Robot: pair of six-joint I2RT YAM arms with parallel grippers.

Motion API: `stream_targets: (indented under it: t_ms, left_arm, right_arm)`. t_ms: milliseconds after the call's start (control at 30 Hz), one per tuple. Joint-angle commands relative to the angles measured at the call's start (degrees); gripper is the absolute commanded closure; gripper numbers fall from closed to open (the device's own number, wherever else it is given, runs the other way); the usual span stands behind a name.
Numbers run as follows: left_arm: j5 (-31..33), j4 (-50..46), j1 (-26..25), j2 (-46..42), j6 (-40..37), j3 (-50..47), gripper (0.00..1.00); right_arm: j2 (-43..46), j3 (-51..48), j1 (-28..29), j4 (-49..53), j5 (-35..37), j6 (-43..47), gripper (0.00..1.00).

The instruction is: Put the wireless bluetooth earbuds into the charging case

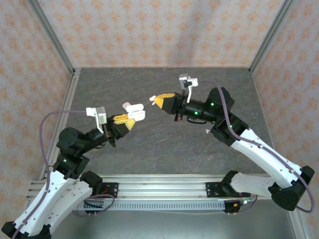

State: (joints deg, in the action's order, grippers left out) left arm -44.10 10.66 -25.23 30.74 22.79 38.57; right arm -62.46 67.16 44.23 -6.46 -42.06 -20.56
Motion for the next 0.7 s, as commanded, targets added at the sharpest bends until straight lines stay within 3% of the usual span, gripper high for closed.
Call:
stream_targets:
  t_ms: [0,667]
  left_arm:
    - [-1.9,4.1,-1.1,0.8,1.9,3.0,1.00]
    - [0.3,0.0,-6.2,4.2,-3.7,5.9,1.00]
  right_arm:
    - [0.1,2.1,0.4,-3.4,-3.5,0.4,0.97]
    - [-1.6,4.2,1.5,3.8,-6.9,2.7,0.99]
